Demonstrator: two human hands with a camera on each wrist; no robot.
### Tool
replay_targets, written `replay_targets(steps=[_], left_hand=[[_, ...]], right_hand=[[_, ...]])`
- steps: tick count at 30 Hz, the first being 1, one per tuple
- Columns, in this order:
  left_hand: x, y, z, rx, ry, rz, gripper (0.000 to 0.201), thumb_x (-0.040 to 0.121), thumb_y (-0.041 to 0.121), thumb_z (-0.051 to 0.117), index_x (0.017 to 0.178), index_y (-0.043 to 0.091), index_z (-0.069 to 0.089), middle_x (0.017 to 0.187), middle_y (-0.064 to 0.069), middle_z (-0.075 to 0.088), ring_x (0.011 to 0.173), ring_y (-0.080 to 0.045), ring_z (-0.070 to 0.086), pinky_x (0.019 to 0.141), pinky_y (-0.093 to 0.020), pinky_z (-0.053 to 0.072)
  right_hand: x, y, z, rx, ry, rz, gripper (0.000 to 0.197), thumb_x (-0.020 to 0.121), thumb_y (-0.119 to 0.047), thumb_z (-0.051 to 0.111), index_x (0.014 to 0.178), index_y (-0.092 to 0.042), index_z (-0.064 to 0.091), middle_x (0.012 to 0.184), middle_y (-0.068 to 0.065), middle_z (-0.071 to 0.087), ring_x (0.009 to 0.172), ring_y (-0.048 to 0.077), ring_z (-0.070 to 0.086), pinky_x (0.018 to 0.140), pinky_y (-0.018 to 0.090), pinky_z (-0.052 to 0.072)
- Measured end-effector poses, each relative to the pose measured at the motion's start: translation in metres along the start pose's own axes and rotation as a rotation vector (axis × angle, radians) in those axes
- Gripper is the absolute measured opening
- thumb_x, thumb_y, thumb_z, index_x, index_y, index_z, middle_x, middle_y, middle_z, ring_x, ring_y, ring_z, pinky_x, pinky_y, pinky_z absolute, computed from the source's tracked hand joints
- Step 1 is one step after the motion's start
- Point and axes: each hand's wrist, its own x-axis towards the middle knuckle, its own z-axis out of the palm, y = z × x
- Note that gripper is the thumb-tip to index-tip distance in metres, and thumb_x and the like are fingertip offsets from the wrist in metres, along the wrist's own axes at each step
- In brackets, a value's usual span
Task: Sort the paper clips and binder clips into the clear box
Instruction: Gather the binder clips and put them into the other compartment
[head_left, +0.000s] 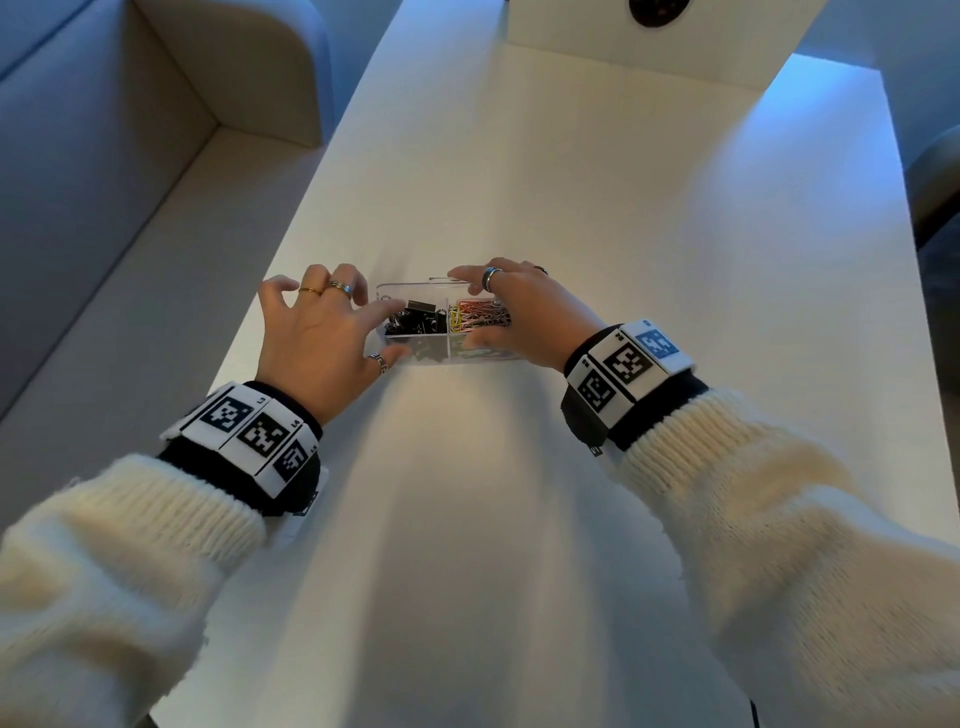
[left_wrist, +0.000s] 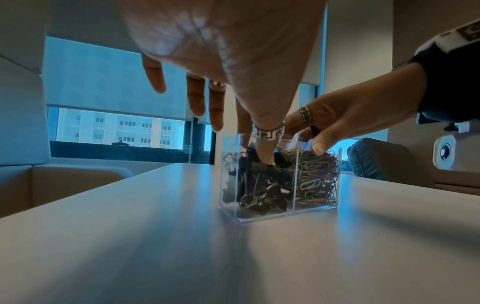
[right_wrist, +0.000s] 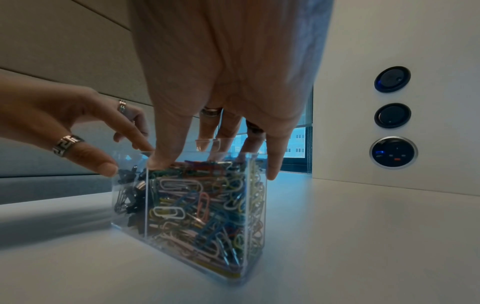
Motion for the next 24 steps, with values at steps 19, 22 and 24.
replay_targets(steps=[19,22,24], left_hand=[[0.006,0.012,-0.001,-0.172,-0.036,-0.039,0.033,0.075,0.042,0.069,0.107,0.033,0.066,0.098,-0.001,0.057,0.1,-0.026,0.052,0.092,-0.042,0.02],[0.001,0.009,0.0,-0.124,-0.05,-0.03,0.03,0.075,0.042,0.069,0.104,0.034,0.067,0.097,-0.003,0.057,0.097,-0.028,0.053,0.092,-0.048,0.025],[-0.001,0.008,0.001,-0.12,-0.05,-0.03,0.024,0.076,0.041,0.069,0.098,0.032,0.069,0.097,-0.004,0.056,0.097,-0.029,0.053,0.093,-0.049,0.025]], right_hand=[[0.001,0.001,0.002,0.004,0.02,-0.008,0.058,0.084,-0.024,0.061,0.136,-0.028,0.037,0.126,-0.001,0.048,0.119,0.024,0.039,0.098,0.038,0.039],[0.002,0.001,0.002,0.013,0.023,-0.006,0.057,0.083,-0.024,0.062,0.135,-0.028,0.039,0.126,-0.002,0.049,0.12,0.024,0.039,0.098,0.041,0.04],[0.002,0.002,0.003,0.013,0.027,-0.005,0.057,0.083,-0.025,0.062,0.135,-0.029,0.039,0.124,-0.002,0.049,0.119,0.024,0.04,0.097,0.043,0.041]])
